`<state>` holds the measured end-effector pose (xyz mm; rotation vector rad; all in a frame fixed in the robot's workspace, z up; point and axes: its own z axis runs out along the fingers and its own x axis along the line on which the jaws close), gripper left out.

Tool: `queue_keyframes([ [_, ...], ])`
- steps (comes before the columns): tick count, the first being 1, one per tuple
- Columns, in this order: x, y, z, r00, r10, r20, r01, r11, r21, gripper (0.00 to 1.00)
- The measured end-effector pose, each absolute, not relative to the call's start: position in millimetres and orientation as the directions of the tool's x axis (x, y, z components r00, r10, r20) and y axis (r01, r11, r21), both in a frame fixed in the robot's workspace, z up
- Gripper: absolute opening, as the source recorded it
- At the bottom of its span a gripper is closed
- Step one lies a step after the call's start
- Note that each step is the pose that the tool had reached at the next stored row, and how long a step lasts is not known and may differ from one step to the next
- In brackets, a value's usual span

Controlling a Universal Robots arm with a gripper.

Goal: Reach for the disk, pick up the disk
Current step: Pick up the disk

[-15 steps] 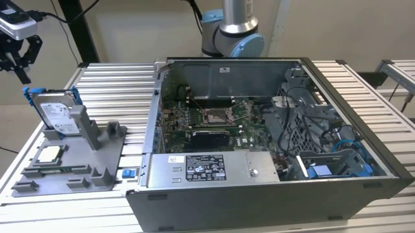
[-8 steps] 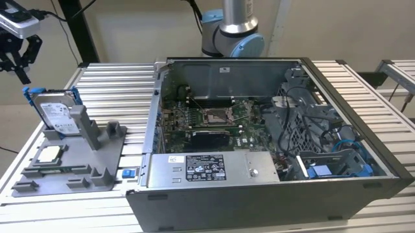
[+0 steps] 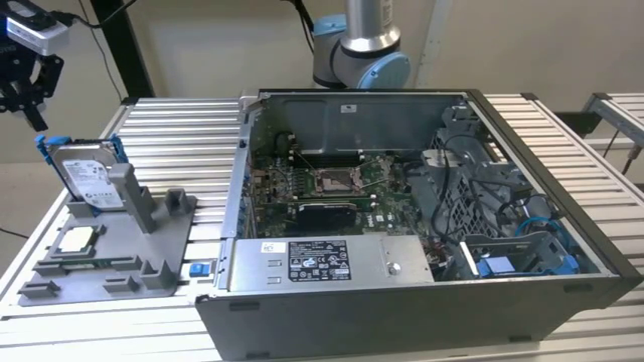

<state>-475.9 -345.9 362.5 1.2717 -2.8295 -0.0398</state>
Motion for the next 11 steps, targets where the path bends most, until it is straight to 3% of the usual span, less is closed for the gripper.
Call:
queue_keyframes([
  [11, -475.9, -345.9, 362.6, -0.54, -0.841, 0.025, -0.84, 0.541, 0.039, 0.0],
])
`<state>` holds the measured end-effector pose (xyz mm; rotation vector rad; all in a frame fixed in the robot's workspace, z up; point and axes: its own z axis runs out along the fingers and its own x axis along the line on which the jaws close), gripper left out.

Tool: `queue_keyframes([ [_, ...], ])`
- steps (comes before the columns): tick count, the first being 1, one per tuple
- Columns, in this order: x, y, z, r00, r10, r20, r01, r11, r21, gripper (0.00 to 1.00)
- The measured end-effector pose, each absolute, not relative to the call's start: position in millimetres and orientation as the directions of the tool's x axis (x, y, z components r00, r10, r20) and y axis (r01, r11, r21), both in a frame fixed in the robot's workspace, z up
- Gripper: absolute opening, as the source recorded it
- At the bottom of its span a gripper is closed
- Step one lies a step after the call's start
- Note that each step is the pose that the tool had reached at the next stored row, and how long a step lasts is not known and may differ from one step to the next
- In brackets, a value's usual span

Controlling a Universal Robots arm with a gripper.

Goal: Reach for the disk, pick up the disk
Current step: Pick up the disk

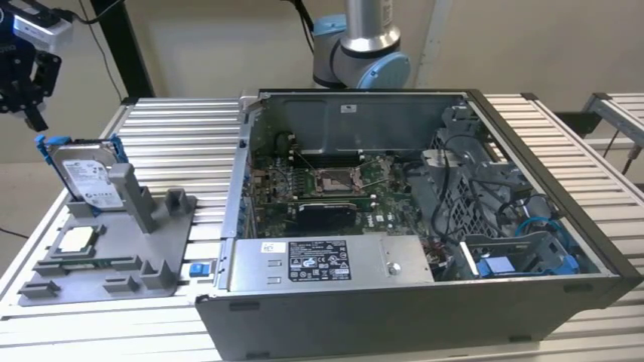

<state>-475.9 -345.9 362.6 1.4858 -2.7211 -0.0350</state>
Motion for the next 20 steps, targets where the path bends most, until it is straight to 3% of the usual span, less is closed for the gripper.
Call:
queue_keyframes([
  [20, -475.9, -345.9, 362.1, -0.41, -0.912, 0.022, -0.911, 0.41, 0.032, 0.0],
])
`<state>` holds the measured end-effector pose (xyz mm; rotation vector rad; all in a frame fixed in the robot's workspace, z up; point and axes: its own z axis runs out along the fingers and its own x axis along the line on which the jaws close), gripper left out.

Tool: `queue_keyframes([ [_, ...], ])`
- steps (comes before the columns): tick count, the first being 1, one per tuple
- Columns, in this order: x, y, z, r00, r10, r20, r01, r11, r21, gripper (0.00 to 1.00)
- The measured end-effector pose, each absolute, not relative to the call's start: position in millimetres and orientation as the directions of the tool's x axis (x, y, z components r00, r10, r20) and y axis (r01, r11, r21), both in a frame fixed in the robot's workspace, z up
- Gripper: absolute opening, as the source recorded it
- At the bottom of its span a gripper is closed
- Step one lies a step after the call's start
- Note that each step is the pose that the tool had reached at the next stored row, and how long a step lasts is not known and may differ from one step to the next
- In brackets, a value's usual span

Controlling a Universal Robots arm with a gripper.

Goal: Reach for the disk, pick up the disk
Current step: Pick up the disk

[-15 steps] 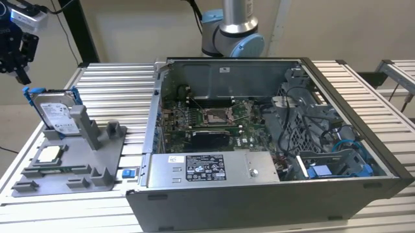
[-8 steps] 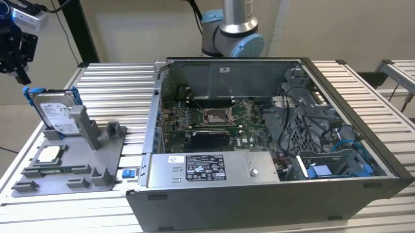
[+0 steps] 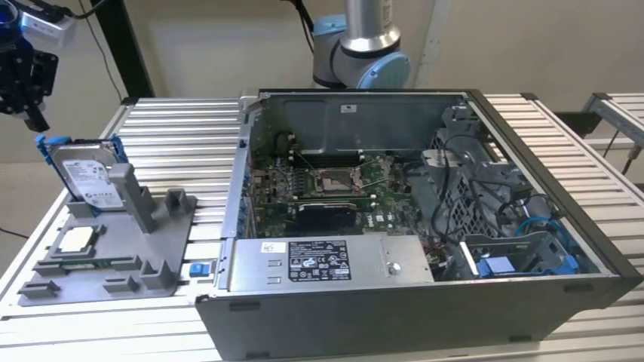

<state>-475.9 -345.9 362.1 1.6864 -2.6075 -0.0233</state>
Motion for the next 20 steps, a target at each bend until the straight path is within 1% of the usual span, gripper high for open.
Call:
queue_keyframes([
  [4, -476, -346, 361, -0.384, -0.923, 0.02, -0.923, 0.384, 0.028, 0.0],
  [11, -476, -346, 359, -0.381, -0.925, 0.02, -0.924, 0.381, 0.027, 0.0],
  [17, -476, -345, 353, -0.378, -0.926, 0.012, -0.925, 0.378, 0.028, 0.0],
  [20, -476, -344, 351, -0.355, -0.935, 0.008, -0.934, 0.356, 0.028, 0.0],
])
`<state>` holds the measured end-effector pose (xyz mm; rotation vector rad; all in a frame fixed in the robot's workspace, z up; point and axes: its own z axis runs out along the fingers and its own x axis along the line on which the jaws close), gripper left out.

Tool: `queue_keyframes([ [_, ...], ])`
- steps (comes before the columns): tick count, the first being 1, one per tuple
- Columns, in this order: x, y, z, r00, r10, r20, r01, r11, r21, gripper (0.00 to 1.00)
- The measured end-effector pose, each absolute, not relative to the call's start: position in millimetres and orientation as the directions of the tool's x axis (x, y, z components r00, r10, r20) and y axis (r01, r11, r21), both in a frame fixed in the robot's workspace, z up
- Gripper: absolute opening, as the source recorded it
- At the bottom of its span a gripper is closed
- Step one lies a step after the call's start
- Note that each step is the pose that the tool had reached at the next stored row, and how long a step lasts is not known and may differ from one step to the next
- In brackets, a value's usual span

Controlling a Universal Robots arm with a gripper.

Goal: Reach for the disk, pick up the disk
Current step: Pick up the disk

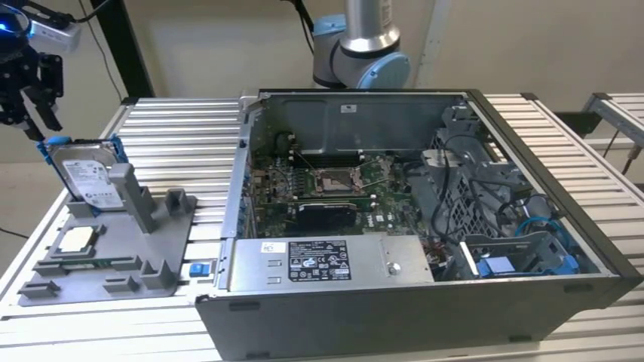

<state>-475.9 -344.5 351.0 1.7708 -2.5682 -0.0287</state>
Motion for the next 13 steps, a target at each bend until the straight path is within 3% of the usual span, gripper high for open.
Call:
queue_keyframes([
  [10, -475.6, -344.5, 348.6, -0.303, -0.953, 0.003, -0.953, 0.303, 0.029, 0.0],
  [11, -475.6, -344.5, 348.6, -0.303, -0.953, 0.003, -0.953, 0.303, 0.029, 1.0],
  [13, -475.6, -344.5, 348.6, -0.303, -0.953, 0.003, -0.953, 0.303, 0.029, 1.0],
])
